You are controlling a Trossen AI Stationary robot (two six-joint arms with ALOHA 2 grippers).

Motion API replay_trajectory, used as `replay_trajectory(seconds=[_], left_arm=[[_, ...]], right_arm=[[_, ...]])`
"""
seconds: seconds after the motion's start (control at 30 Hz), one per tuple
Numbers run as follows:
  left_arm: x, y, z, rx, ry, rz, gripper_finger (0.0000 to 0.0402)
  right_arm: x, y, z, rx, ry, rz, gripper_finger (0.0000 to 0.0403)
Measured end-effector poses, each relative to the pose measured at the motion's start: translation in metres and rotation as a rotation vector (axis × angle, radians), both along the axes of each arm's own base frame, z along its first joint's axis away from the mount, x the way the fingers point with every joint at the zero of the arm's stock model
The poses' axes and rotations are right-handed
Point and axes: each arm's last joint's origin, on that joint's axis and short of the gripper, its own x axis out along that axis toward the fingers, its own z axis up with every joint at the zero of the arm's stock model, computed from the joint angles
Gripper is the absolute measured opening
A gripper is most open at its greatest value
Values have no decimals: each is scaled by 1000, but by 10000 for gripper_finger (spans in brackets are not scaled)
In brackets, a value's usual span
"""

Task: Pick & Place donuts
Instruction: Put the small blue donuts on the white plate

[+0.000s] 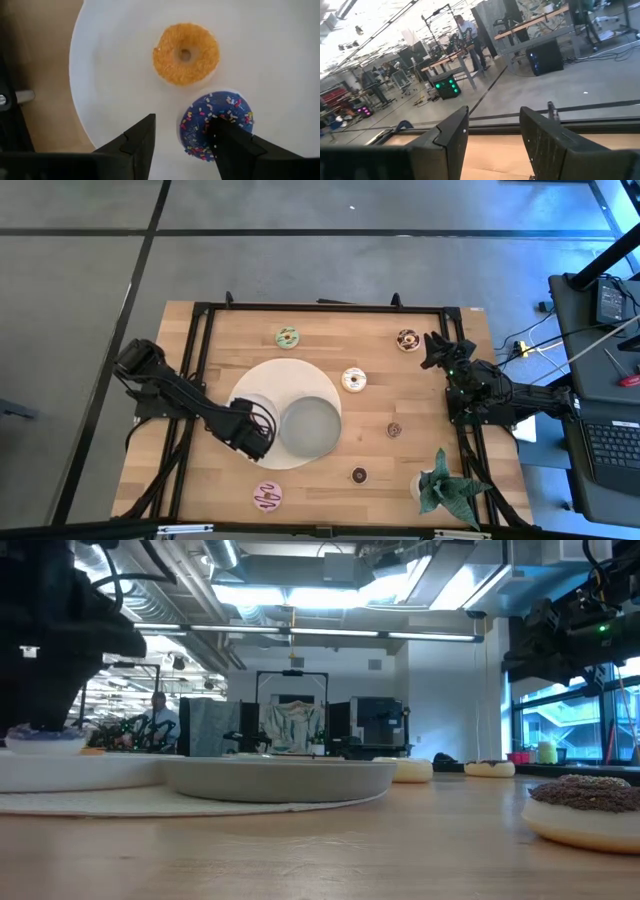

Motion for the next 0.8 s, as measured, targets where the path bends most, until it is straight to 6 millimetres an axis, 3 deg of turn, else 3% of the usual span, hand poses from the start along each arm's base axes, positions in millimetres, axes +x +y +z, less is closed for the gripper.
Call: replay_trajectory(seconds=[0.47, 0.57, 0.7, 0.8], left_arm=[[-2, 7, -16, 9, -16, 21, 166], [-2, 7, -16, 4, -23, 20, 168], [1, 5, -16, -15, -53, 21, 171], [4, 3, -16, -41, -78, 21, 170]], right_arm=[[1, 1, 5, 2, -78, 65, 178], [5, 5, 11, -66, -85, 263, 178], [10, 15, 20, -284, -33, 626, 178], [10, 15, 32, -309, -24, 642, 178]])
